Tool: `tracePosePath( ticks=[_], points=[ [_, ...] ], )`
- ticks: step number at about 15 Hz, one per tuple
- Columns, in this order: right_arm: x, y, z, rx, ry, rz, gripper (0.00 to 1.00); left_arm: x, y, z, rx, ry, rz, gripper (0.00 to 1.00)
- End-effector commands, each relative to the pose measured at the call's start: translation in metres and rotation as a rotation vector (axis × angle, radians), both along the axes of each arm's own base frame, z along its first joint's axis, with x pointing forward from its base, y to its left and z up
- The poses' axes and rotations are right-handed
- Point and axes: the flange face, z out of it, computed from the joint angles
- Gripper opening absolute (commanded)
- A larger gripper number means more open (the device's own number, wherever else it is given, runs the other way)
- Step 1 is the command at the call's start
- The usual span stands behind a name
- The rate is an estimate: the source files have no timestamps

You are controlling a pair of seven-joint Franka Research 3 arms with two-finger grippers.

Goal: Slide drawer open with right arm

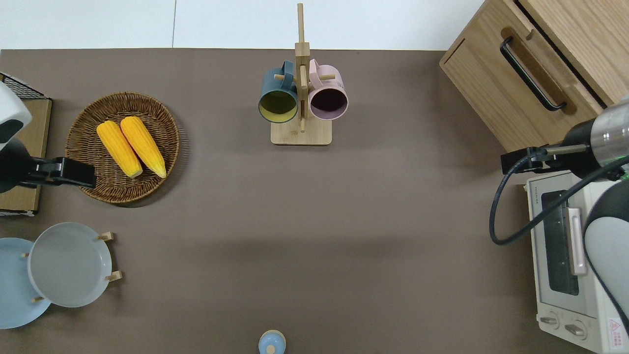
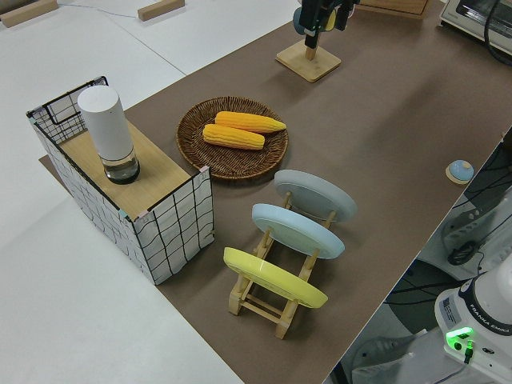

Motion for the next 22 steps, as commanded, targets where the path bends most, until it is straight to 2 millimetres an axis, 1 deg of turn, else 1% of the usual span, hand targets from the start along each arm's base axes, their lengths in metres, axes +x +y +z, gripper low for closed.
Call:
tracePosePath(
  ticks=[1, 7, 13, 16, 19, 22],
  points=[
    [0.000, -0.006, 0.003, -0.021, 0.001, 0.001, 0.985, 0.002, 0.001, 0.003, 0.016, 0.006, -0.011, 0.99],
    [0.001, -0.017, 0.002, -0.004, 0.005, -0.011, 0.983, 0.002, 0.001, 0.003, 0.016, 0.006, -0.011, 0.99],
    [0.000, -0.010, 0.002, -0.011, 0.004, -0.005, 0.981, 0.002, 0.001, 0.003, 0.016, 0.006, -0.011, 0.99],
    [0.001, -0.012, 0.002, -0.015, 0.004, -0.007, 0.979, 0.002, 0.001, 0.003, 0.016, 0.006, -0.011, 0.99],
    [0.010, -0.010, 0.005, -0.027, -0.010, -0.004, 0.975, 0.002, 0.001, 0.003, 0.016, 0.006, -0.011, 0.99],
    [0.016, -0.007, 0.003, -0.040, -0.011, -0.002, 0.975, 0.002, 0.001, 0.003, 0.016, 0.006, -0.011, 0.99]
  ],
)
